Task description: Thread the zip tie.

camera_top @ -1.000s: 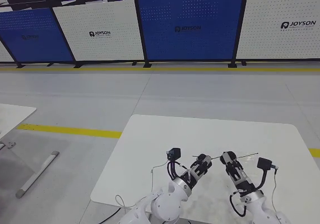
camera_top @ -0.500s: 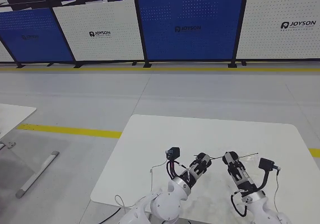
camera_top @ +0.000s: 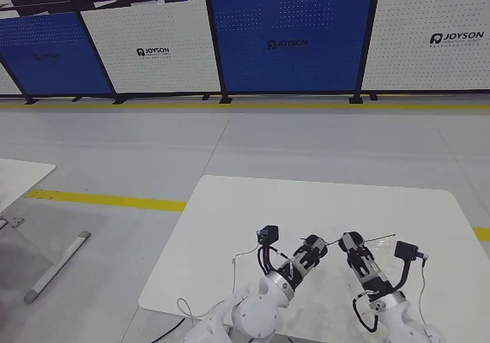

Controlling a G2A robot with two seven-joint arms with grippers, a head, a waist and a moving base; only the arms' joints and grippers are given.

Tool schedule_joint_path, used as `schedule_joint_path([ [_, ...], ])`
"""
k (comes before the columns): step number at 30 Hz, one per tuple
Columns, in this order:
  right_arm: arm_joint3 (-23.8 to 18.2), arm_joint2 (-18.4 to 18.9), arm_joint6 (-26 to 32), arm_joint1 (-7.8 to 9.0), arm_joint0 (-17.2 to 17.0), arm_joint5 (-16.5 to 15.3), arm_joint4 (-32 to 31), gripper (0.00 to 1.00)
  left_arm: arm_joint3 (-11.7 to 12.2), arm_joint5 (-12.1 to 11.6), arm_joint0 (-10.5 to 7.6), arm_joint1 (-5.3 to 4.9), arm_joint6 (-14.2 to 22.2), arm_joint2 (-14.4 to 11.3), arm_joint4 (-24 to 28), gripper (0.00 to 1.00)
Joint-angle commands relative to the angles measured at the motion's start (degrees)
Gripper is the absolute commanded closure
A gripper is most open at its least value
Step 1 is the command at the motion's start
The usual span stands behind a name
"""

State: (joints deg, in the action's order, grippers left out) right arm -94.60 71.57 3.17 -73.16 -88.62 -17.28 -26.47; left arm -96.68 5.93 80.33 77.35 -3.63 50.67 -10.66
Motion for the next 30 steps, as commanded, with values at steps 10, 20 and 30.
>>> schedule_joint_path([
  [10,0.54,0.10,-0.43,-0.07,0.24,0.65,-0.58,1.00,-0.16,-0.56,0.58,-0.02,0.65,0.62,0.35,0.57],
  [20,0.62,0.28,-0.66,-0.09,-0.01,0.95,-0.99,1.00,0.01,-1.04,0.99,-0.14,1.06,1.29,-0.38,1.00],
  [30,0.37,0.54,-0.82,-0.10,-0.26,0.82,-1.12,1.00,0.10,-1.08,1.17,-0.13,1.15,1.74,-0.37,1.00],
])
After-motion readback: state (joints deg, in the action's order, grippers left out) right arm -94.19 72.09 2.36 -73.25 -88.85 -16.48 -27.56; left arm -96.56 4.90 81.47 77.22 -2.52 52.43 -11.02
